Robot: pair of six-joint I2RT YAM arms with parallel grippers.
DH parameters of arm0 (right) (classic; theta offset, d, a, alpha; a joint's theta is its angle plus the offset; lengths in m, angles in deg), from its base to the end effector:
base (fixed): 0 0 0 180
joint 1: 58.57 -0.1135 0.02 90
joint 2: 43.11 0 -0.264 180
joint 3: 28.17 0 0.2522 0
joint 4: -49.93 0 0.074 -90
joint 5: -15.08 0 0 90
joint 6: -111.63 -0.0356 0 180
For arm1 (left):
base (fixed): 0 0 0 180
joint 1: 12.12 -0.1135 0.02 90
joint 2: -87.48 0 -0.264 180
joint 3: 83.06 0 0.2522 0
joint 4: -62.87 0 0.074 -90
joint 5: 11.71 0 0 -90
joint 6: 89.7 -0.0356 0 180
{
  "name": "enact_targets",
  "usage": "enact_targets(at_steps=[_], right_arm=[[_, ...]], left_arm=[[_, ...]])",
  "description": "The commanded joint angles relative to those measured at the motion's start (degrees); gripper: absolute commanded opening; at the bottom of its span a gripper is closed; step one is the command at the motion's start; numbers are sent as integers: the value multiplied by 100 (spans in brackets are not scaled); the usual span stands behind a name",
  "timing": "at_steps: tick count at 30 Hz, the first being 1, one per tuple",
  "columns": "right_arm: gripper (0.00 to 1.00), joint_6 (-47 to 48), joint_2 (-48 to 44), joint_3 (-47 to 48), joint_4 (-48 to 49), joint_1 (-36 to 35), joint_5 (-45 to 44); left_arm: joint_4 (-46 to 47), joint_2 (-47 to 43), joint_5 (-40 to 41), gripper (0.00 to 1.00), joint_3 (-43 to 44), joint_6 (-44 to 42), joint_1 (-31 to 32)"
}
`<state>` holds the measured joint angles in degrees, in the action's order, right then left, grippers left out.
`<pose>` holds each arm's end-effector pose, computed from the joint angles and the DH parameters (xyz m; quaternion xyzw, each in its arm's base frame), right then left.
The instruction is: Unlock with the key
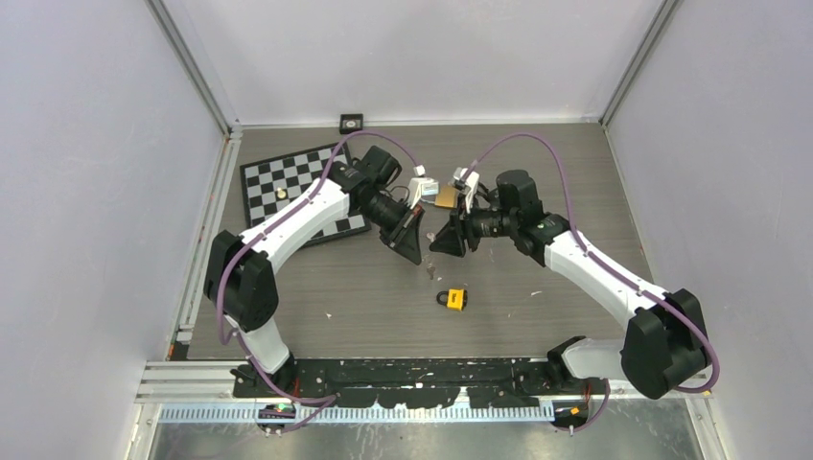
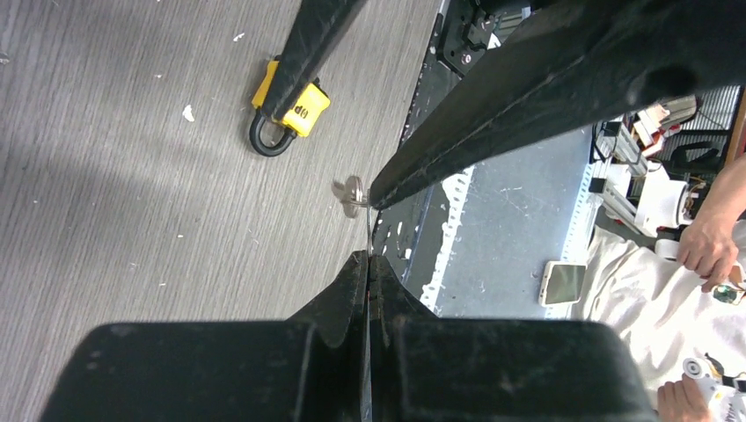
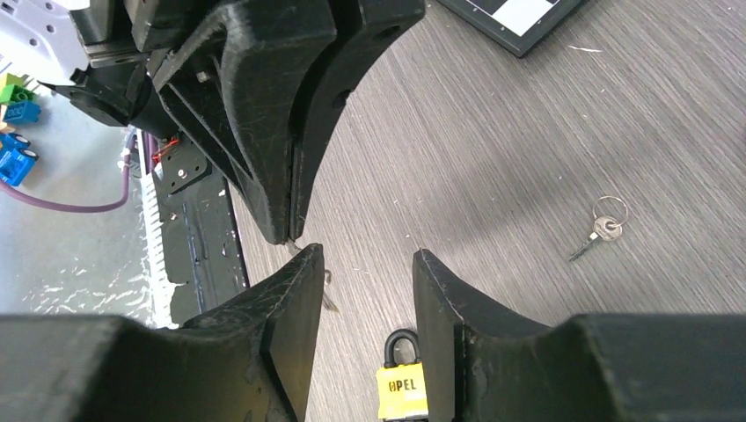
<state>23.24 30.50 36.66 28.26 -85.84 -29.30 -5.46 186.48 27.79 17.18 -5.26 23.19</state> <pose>0.2372 0.1509 0.2782 -0.3860 0.7268 0.4297 0.3716 0.2706 -0.2253 0.2907 0.3889 0.8011 -0.4502 0.0663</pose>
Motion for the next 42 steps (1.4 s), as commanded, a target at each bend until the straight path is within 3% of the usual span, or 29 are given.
enact_targets(at_steps=[1, 10, 18, 32, 42], right_arm=[[49, 46, -260, 105, 207, 85, 645], [50, -303, 20, 149, 429, 78, 1405], [40, -349, 98, 149, 465, 22, 1479], [32, 88, 251, 237, 2, -95, 1530], [18, 112, 273, 254, -38, -95, 1534]], left_arm=[[92, -380, -67, 0, -31, -358, 27], [249, -537, -438, 0, -178, -756, 25], [259, -504, -566, 0, -174, -764, 28], [319, -520, -481, 0, -199, -729, 24], [362, -553, -436, 0, -244, -719, 22]])
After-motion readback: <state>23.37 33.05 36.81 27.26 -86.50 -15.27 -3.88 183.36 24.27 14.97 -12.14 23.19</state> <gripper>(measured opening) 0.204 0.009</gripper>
